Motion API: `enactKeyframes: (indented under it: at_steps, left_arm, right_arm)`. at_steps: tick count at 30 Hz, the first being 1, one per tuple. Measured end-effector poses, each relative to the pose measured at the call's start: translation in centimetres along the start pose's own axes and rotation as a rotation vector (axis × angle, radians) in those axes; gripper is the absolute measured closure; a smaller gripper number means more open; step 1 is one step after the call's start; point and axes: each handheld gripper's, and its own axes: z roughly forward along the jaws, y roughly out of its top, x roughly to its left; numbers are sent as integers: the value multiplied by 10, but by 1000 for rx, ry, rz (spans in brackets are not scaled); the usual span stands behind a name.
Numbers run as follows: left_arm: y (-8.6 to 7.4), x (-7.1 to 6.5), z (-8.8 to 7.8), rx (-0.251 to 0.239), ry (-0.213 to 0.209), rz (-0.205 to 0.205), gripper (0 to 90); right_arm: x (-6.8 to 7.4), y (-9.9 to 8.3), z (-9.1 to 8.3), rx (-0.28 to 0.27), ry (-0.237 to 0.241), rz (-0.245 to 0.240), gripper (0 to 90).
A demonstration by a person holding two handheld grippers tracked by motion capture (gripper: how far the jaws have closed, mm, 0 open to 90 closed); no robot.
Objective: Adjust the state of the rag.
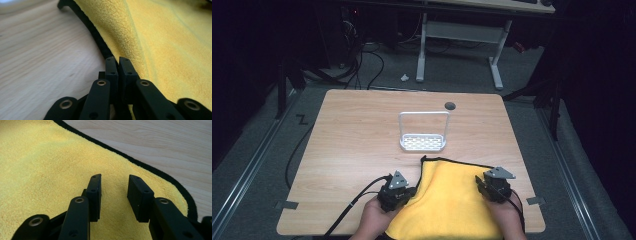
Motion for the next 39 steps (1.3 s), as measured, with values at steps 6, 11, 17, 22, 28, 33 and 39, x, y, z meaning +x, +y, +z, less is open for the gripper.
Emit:
enactKeyframes:
  at_steps: [6, 11, 17, 22, 28, 33, 39]
  left_arm:
    - [-21, 19, -51, -78, 171, -29, 862]
    - [-51, 38, -64, -2, 265, -102, 822]
    - [-40, 41, -63, -31, 225, -119, 686]
    - [-29, 40, -34, 34, 216, -58, 699]
    - [-20, 64, -29, 18, 216, -141, 734]
    - [-14, 80, -24, 2, 234, -172, 734]
    - [-16, 79, -27, 10, 222, -161, 719]
  right_arm:
    - [0, -1, 0, -2, 8, 2, 639]
    - [11, 6, 5, -14, 75, -20, 607]
    - [19, 10, -11, -54, 93, -19, 647]
    - [22, -2, -16, 31, 125, -44, 811]
    - [21, 17, 11, 25, 85, -55, 837]
    - [14, 38, 37, 11, 62, -33, 830]
    - [10, 45, 45, 12, 60, -20, 809]
